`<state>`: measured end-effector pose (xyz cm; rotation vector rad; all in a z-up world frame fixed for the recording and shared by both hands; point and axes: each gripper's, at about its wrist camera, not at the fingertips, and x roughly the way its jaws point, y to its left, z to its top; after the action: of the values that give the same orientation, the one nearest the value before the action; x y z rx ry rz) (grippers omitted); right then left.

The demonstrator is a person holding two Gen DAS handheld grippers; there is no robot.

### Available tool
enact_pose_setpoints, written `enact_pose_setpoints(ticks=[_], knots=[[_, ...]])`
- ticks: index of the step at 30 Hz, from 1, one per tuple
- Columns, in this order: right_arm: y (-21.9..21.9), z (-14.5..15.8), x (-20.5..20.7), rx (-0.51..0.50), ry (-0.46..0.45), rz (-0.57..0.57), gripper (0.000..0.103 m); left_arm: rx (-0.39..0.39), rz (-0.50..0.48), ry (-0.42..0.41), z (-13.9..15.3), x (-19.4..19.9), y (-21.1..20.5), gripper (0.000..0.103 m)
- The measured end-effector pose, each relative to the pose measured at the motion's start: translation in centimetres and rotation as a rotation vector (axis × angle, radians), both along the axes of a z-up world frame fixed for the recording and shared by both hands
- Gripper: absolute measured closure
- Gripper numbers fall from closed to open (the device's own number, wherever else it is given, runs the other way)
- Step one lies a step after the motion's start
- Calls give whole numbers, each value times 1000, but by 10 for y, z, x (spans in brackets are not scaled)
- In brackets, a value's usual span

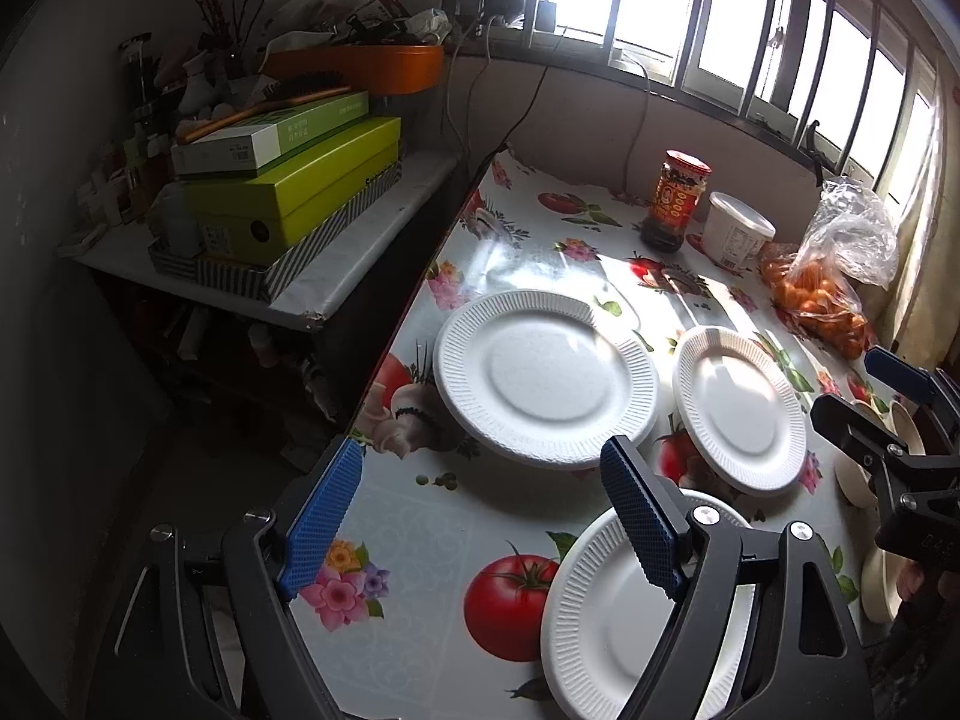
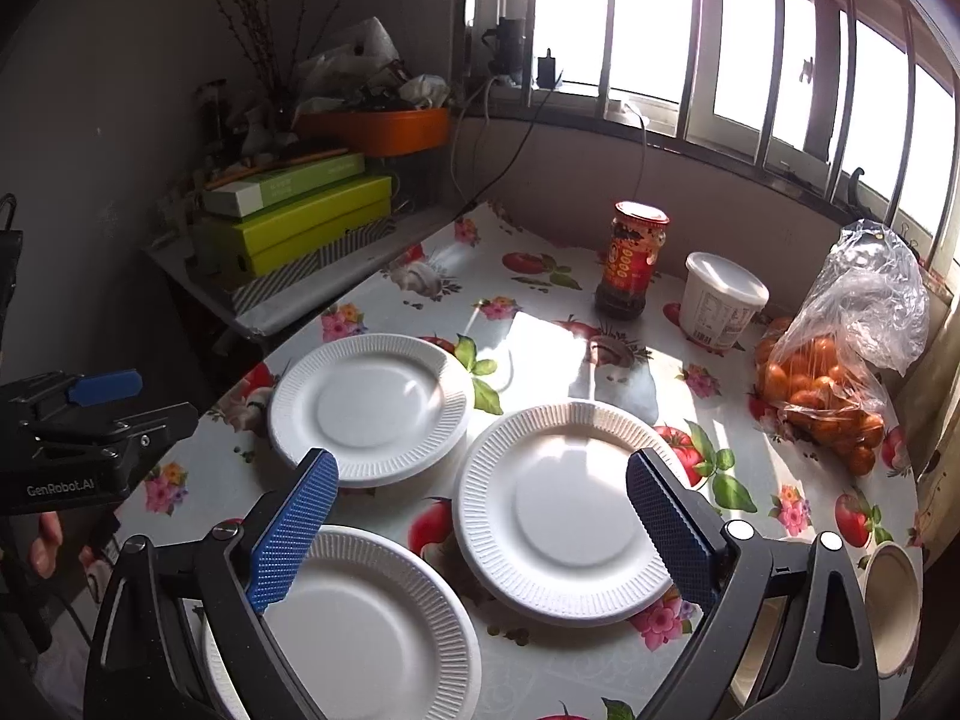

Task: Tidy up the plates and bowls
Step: 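Move the left gripper to the rim of the nearest white paper plate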

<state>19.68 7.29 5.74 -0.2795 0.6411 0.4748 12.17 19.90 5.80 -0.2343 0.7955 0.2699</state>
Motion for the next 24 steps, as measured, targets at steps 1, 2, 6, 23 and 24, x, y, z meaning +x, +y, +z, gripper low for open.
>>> enact_pose_setpoints(ticks=[1,2,6,23,24], knots=[[3,-1,4,-10,3,6,5,2,1,3,-1,2,3,21],[5,-1,9,-18,4,11,6,5,1,3,-1,4,6,21],[14,-4,25,-36,22,57,10,25,10,32,-8,13,14,21],[27,-28,115,3,301,162,26,-160,42,82,-39,52,48,28],[28,-30,119,8,315,168,27,-167,38,82,-40,55,49,28]])
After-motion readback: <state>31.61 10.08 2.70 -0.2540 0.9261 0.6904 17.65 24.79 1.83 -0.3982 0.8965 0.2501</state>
